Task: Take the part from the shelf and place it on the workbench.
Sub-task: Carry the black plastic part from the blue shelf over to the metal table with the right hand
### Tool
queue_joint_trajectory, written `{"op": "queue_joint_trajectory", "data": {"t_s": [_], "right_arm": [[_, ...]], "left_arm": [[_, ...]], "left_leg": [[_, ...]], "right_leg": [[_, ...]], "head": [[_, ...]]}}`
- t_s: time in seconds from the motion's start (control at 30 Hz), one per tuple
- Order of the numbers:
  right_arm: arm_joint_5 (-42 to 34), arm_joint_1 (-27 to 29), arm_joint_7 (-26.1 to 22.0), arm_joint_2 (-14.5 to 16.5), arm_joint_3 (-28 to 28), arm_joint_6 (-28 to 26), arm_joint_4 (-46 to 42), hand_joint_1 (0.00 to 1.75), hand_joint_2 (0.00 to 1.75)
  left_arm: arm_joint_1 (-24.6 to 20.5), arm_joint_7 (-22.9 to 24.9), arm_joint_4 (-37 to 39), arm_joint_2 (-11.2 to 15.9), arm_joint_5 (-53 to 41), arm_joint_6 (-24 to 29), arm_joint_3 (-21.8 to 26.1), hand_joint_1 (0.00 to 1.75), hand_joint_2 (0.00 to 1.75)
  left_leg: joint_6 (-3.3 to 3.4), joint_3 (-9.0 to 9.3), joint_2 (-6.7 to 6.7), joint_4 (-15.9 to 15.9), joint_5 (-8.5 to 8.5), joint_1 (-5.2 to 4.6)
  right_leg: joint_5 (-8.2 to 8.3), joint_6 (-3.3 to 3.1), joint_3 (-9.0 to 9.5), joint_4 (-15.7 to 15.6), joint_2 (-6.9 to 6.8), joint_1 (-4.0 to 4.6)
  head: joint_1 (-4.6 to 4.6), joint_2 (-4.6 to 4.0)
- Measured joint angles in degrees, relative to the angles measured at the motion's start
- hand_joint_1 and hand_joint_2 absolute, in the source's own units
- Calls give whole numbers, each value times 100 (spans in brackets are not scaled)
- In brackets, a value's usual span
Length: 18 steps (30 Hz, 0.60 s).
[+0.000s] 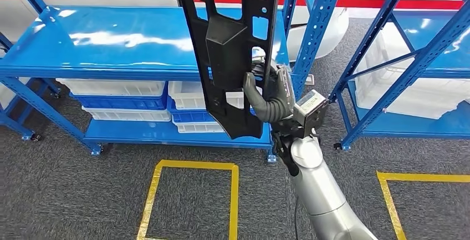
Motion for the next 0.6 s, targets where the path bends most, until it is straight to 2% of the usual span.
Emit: {"op": "queue_joint_trajectory", "data": {"t_s": [0.03,0.07,0.1,0.13,0.17,0.2,0.23,0.27,0.3,0.33,0.37,0.43,0.47,0.5,0.53,0.6], "right_arm": [[7,12,-19,1,1,5,-9,175,175],[23,29,-42,0,1,13,-14,175,175],[44,45,-65,-1,1,21,-13,175,175],[69,60,-89,0,1,31,-13,175,175],[93,72,-112,1,1,42,-12,175,175],[110,80,-131,3,1,51,-12,175,175],[126,86,-145,4,1,60,-12,175,175],[138,94,-156,5,1,67,-11,175,175],[146,105,-160,5,2,71,-10,175,175],[151,118,-161,5,2,74,-8,175,175],[154,129,-161,5,2,76,-5,175,175],[160,130,-163,9,1,79,-2,175,175],[163,125,-165,12,1,80,-3,175,175],[164,120,-168,15,1,81,-3,175,175],[165,119,-172,18,1,83,-4,175,175],[174,120,-178,26,2,97,-5,175,175]], "left_arm": [[4,-31,-1,-2,-4,3,0,0,175],[10,-69,-1,-4,-9,5,0,0,175],[16,-103,0,-4,-10,6,1,0,175],[24,-134,1,-2,-10,5,1,0,175],[29,-156,2,-1,-9,5,1,0,175],[31,-169,2,-1,-9,5,1,0,175],[33,-176,3,-2,-8,4,1,0,175],[34,-178,3,-2,-8,0,2,0,175],[35,-181,3,-2,-6,-5,2,0,175],[38,-185,3,0,-4,-12,2,0,175],[41,-189,3,1,-2,-24,3,0,175],[38,-201,2,7,-1,-42,4,0,175],[32,-205,2,11,-1,-48,4,0,175],[25,-212,2,14,-1,-49,5,0,175],[20,-221,2,16,-1,-50,6,0,175],[22,-255,2,18,2,-58,12,0,175]], "left_leg": [[-29,-28,-5,19,36,-4],[-58,-33,-10,19,82,2],[-87,-46,-21,27,85,16],[-120,-76,-34,90,6,33],[-158,-142,-46,268,-178,50],[-198,-250,-54,570,-440,68],[-235,-379,-59,951,-702,79],[-265,-500,-60,1341,-894,89],[-282,-554,-59,1600,-970,96],[-287,-506,-56,1658,-938,103],[-283,-343,-44,1497,-826,109],[-244,198,69,753,-578,107],[-216,428,139,410,-511,87],[-184,563,193,188,-487,65],[-154,608,208,83,-498,38],[-74,593,137,-7,-481,32]], "right_leg": [[-104,-63,101,-195,3,26],[-123,-127,86,-237,-1,25],[-87,-175,67,-222,-19,8],[-46,-234,46,-218,-39,-9],[3,-288,28,-222,-65,-34],[48,-323,-1,-221,-92,-40],[91,-347,-38,-218,-113,-37],[130,-348,-77,-214,-141,-34],[162,-341,-122,-211,-170,-31],[186,-330,-156,-208,-203,-30],[200,-317,-178,-207,-240,-30],[212,-300,-191,-205,-312,-17],[218,-288,-195,-203,-348,-1],[227,-270,-200,-201,-386,17],[238,-251,-211,-201,-429,32],[235,-196,-239,-187,-499,52]], "head": [[3,0],[-6,0],[-10,0],[-16,0],[-24,0],[-30,0],[-38,0],[-42,0],[-43,0],[-44,0],[-45,0],[-48,0],[-47,0],[-44,0],[-43,0],[-37,0]]}}
